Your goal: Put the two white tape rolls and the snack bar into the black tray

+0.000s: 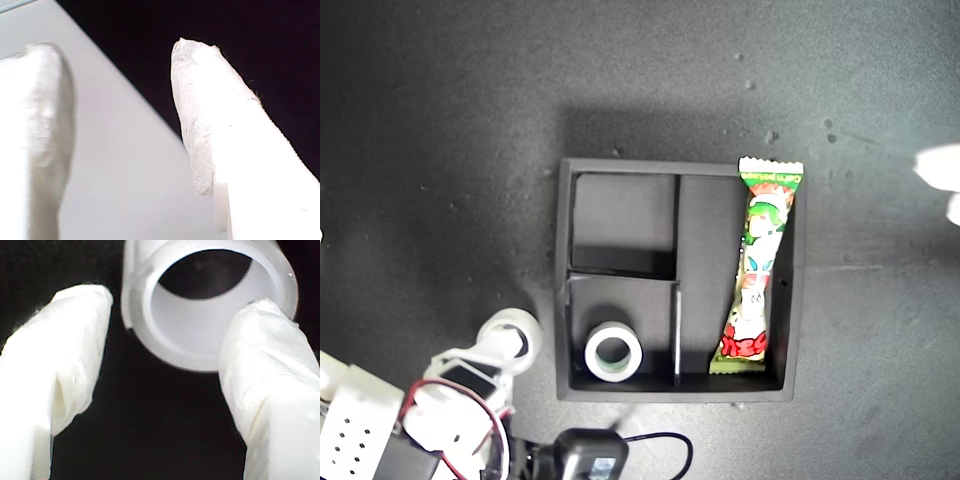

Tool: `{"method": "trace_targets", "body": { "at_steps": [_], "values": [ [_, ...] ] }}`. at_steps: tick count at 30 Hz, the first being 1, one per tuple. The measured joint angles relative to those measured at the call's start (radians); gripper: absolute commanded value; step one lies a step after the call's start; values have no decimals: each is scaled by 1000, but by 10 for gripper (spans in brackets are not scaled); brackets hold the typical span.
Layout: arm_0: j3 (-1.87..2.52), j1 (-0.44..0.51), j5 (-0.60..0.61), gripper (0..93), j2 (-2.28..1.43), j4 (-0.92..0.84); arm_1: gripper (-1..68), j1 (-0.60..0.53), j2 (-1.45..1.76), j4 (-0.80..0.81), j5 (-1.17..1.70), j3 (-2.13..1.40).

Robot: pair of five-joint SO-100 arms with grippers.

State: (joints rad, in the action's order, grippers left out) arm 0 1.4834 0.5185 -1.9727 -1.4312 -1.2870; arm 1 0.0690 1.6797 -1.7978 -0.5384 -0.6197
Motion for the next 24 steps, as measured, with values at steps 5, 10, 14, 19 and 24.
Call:
{"method": "trace_targets", "body": {
  "at_steps": [5,10,14,19,24],
  "values": [
    [51,5,-6,171,28,77,-2,-84,133,0,-117,-29],
    [101,2,-20,165,60,161,-3,-121,229,0,-224,-71],
    [126,2,-52,73,97,179,-3,-124,334,0,-373,-215],
    [225,-14,-72,1,80,241,-3,-98,609,14,-624,-554],
    [252,-48,-72,0,25,233,-5,-112,1048,150,-879,-1046]
  ]
}}
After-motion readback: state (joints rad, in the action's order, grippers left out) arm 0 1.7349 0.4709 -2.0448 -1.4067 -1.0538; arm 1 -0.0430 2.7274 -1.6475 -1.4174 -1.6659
